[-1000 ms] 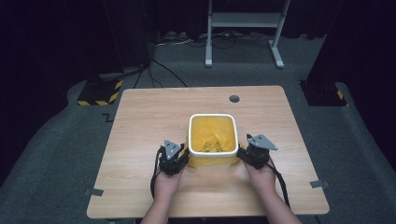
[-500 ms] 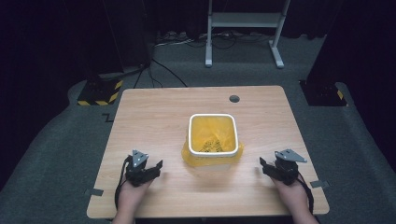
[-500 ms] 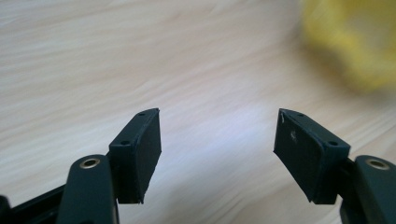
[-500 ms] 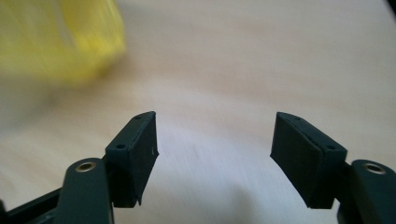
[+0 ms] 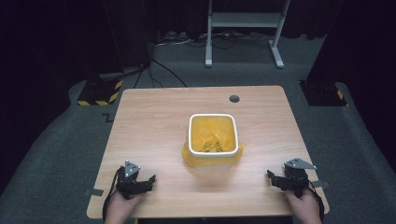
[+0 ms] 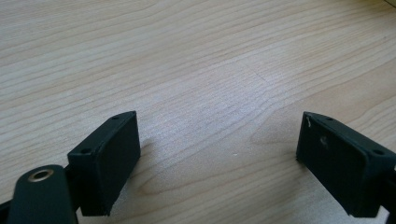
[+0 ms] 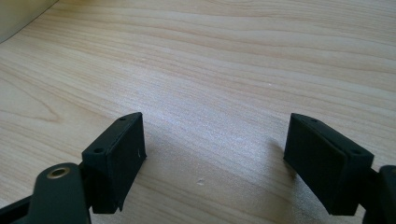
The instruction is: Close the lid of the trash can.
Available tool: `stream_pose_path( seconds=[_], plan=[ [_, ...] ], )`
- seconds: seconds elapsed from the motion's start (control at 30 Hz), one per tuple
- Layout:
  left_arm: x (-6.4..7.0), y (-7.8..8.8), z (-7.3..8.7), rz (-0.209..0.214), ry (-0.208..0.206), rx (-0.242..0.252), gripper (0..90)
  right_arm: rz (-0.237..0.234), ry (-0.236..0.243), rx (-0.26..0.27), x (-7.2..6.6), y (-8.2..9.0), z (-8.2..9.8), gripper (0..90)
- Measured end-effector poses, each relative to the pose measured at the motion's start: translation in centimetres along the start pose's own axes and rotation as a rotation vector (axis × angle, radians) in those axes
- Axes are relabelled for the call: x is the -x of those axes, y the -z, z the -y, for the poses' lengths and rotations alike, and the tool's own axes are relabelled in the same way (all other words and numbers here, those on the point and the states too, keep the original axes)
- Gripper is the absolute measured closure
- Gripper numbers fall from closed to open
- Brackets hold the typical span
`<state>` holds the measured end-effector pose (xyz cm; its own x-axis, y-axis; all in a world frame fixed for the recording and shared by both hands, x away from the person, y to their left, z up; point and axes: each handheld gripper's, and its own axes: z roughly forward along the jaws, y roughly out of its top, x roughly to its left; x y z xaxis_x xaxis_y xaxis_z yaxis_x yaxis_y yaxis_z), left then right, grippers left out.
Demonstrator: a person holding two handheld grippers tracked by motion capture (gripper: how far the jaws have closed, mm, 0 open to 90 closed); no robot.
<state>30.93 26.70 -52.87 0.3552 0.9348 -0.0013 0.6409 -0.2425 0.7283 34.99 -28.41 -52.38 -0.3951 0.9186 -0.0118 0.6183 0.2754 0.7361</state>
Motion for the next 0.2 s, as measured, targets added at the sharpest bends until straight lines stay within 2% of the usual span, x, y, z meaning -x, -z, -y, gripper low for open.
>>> stream_pose_path(
  seconds=[0.2],
  plan=[
    [0.05, 0.01, 0.0, -0.004, 0.005, 0.0, 13.3, -0.006, -0.001, -0.006, -0.09, -0.05, -0.03, 16.7]
  ],
)
